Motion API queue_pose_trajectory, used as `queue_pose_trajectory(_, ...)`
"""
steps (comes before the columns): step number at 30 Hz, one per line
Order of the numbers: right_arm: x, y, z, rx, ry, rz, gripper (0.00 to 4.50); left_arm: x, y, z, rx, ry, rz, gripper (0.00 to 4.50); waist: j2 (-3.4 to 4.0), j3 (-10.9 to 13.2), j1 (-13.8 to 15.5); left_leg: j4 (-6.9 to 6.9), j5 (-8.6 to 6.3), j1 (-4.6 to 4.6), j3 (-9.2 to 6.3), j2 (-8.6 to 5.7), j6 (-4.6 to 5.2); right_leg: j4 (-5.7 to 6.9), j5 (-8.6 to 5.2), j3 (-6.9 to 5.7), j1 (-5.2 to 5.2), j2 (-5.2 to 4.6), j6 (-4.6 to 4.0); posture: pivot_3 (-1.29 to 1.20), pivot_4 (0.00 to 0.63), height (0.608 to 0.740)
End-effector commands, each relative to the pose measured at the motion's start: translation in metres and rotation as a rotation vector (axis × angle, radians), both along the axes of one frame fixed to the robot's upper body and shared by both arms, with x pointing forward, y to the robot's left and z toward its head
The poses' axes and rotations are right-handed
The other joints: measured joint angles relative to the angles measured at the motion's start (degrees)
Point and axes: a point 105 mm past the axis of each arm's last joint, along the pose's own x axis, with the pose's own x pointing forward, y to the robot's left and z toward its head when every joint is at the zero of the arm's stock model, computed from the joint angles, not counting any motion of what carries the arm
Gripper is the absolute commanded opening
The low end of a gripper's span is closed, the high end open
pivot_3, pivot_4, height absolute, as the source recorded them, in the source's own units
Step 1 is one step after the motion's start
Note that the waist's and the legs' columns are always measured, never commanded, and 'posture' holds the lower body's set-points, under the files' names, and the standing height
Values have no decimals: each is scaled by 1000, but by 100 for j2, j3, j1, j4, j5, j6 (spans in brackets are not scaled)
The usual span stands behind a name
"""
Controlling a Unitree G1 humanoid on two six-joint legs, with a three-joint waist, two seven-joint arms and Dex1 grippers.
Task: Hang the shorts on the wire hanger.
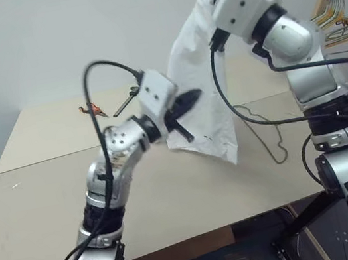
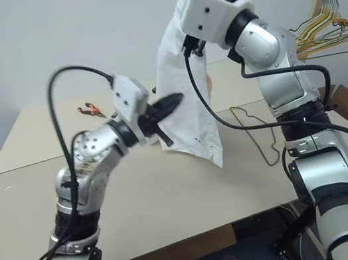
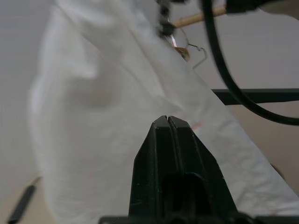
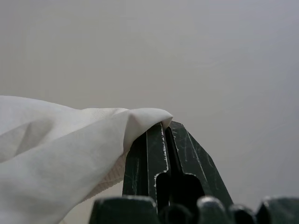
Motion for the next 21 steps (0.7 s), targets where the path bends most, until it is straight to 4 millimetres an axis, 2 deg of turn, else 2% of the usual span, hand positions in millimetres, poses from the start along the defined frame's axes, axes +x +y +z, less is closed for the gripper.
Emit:
queue_pose_trajectory(1,-2,0,5,-3,-9,-17,0,-7,6,9,-13,1,37,1172,0,0,-24,0,0,3,2,-1,0,5,0,3,0,0,-1,-105,0,740)
queue_pose_trajectory(6,4,0,-7,-16,37,-45,0,-21,-1,-6,31,72,58,2791,0,0,-83,0,1,0,10,-3,0,8,0,21,-8,-1,-2,-103,0,740)
queue_pose_trajectory(11,7,2,-17,-50,61,-62,0,-33,-9,-6,24,114,45,4331,0,0,-107,0,0,-14,7,-2,0,5,0,24,-18,-5,-1,-107,0,740)
queue_pose_trajectory(13,8,1,-21,-60,69,-73,0,-37,-8,-11,58,151,24,4424,0,0,-110,0,0,-14,7,-2,0,4,0,23,-18,-4,-1,-105,0,740)
queue_pose_trajectory(17,9,2,-25,-64,81,-77,0,-43,-13,-34,151,240,34,4424,0,0,-133,0,0,-10,8,-3,0,4,0,26,-17,-2,-1,-108,0,740)
queue_pose_trajectory(21,8,7,-22,-57,78,-72,0,-23,-19,-55,194,327,193,4424,0,0,-124,0,0,-9,8,-5,0,2,0,27,-14,-2,-1,-113,0,740)
